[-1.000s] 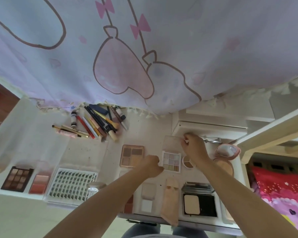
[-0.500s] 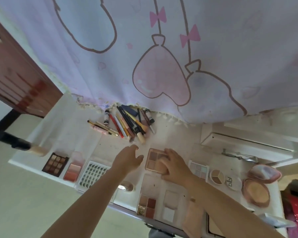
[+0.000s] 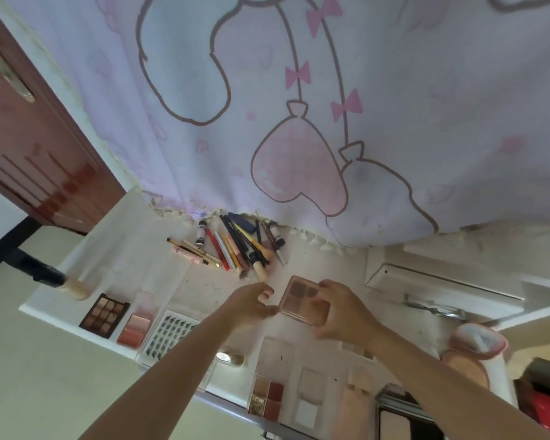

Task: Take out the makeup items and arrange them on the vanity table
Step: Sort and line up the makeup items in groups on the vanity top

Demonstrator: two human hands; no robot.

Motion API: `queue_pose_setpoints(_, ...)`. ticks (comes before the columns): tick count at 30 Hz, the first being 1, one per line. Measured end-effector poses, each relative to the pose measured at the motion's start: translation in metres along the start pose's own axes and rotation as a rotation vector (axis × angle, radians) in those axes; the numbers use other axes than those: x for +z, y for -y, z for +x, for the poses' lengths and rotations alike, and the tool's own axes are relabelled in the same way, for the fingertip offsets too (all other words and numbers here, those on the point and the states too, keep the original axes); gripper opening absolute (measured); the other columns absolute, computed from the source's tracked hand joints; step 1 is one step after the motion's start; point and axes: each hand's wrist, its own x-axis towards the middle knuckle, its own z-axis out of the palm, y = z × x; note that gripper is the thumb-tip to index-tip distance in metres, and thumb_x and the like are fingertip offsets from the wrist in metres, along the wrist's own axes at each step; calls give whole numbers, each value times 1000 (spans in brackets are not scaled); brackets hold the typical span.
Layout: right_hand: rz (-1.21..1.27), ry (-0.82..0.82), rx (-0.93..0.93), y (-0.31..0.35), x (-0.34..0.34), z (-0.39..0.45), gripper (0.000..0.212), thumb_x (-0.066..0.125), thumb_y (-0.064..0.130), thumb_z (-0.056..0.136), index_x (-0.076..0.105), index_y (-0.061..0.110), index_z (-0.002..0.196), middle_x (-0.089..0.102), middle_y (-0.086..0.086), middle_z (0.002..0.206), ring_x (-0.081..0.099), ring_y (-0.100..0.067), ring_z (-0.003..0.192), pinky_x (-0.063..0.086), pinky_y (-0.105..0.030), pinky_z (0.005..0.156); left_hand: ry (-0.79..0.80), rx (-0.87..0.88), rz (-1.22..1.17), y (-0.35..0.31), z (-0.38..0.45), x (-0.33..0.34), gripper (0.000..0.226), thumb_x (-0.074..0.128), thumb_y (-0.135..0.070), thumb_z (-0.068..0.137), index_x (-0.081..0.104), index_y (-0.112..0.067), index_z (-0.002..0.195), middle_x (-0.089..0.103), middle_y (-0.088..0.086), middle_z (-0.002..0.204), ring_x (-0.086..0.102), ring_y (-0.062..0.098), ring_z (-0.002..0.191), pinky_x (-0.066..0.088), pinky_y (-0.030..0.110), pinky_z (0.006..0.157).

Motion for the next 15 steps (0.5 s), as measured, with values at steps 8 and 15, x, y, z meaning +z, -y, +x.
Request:
queue_pose_setpoints(8, 131, -113, -18, 22, -91, -56, 42, 82, 22, 59, 67, 21, 98, 47, 21, 103, 45, 6, 91, 26, 8, 78, 310, 323, -360, -64, -7, -14, 95, 72, 2, 70, 14, -14, 144, 38, -14, 131, 41, 3, 119, 43, 3, 83)
queue_pose_setpoints(15, 130, -238, 56, 12, -108, -85, 17, 77, 12, 67, 72, 7, 82, 65, 1, 97, 58, -12, 90, 36, -6, 74, 158, 562, -130, -99, -22, -10, 89, 82, -9, 59, 35, -24, 133, 52, -27, 108, 51, -13, 103, 36, 3, 92)
